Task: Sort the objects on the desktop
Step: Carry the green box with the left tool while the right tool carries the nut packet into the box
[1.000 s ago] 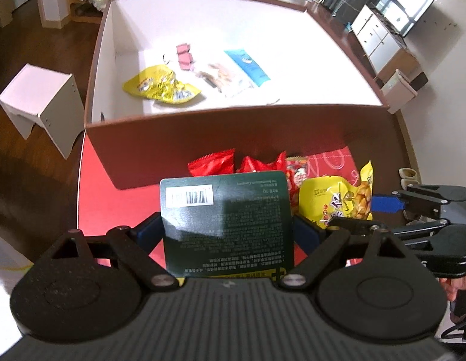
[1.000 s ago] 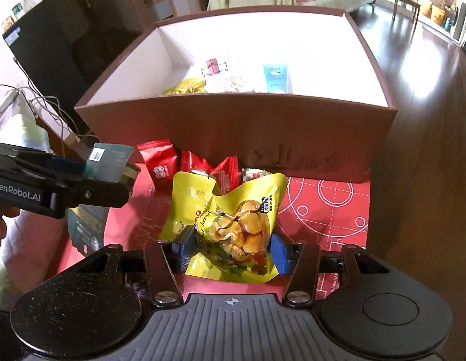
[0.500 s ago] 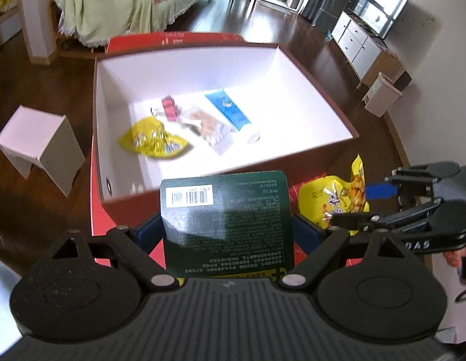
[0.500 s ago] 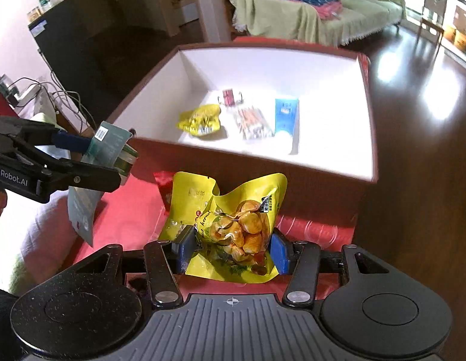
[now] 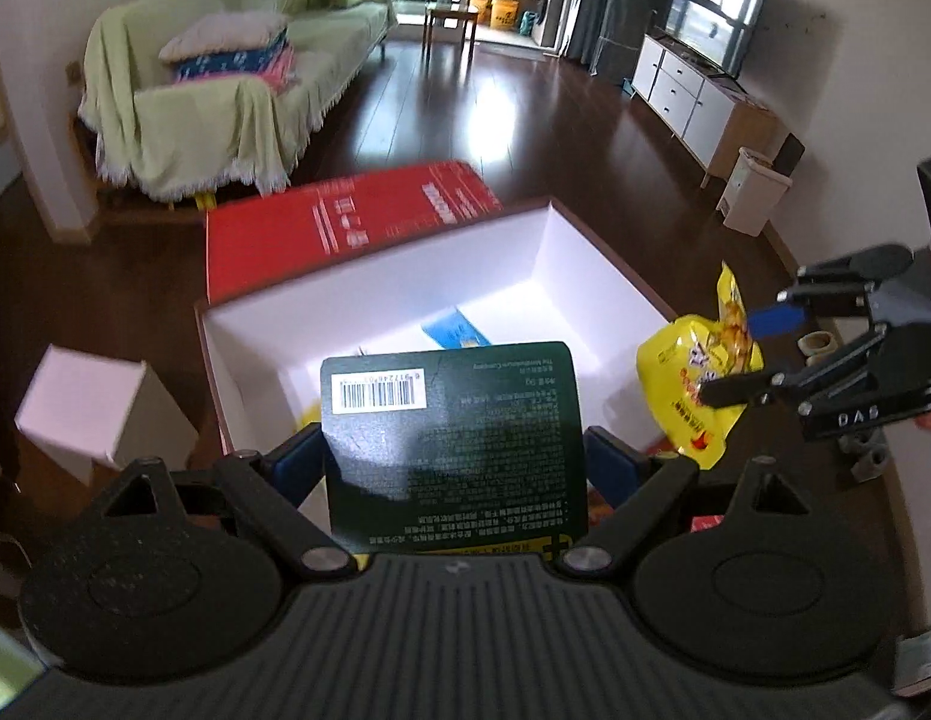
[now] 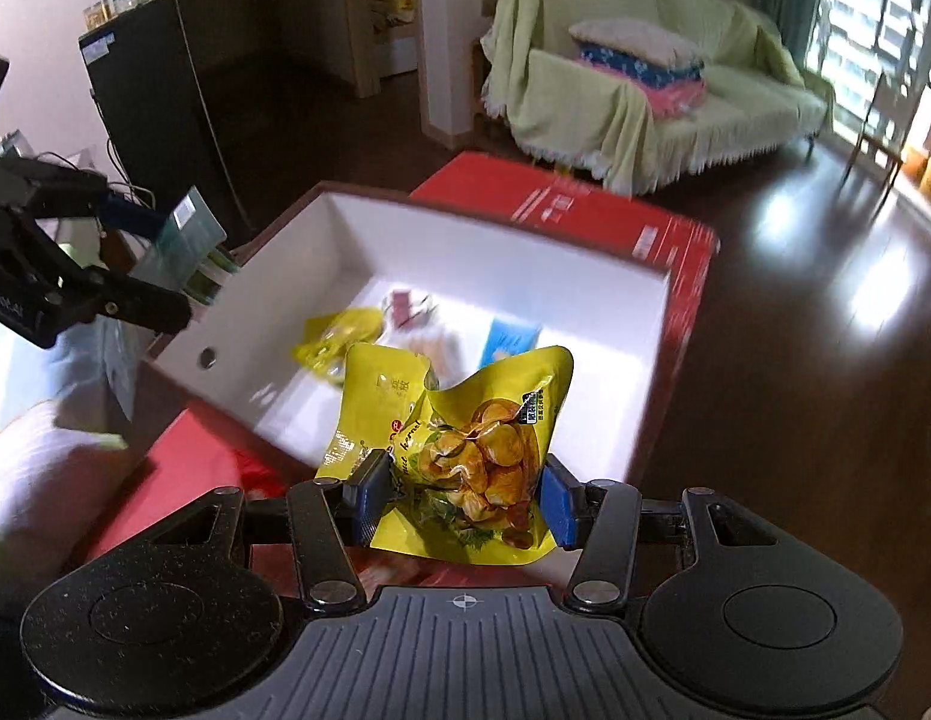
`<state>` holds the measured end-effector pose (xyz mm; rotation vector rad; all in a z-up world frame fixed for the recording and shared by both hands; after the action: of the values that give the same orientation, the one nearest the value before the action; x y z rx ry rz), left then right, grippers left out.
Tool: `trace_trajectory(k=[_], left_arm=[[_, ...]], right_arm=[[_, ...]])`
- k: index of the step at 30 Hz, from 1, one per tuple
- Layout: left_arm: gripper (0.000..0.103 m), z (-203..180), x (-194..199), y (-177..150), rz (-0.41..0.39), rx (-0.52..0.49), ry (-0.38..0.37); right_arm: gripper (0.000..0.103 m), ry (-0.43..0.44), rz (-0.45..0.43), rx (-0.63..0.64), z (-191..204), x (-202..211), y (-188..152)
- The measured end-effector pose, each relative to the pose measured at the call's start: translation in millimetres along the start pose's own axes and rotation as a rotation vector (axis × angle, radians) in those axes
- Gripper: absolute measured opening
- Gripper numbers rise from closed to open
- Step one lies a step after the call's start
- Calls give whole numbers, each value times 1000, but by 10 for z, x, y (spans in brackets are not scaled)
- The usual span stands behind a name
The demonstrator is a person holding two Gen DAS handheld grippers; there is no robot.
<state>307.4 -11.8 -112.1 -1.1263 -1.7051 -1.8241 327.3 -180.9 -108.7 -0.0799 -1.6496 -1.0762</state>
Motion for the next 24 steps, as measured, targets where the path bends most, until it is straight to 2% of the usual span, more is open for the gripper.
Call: trace_trajectory(k=[6,17,24], left_arm=[[88,61,-162,175,17,-55,48],[88,20,-369,96,57,-117,66],[88,-20,-611,24,111,-190,45]], right_arm=[[51,-26,6,47,-140,-210,172],[51,-24,77,93,-286,-544,105],[51,-32,132,239,-304,-783,58]])
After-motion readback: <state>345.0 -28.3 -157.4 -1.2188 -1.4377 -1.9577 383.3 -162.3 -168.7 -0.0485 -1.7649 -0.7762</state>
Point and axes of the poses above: each gripper's, at about its wrist camera, not at the fingertips, and x roughly against the way its jaws point, z to its left, y to its top, the point moved 10 cm from there along -x, roughly the way its jaws point, and after that the axes turned 1 degree about y, right-handed, at the moved point
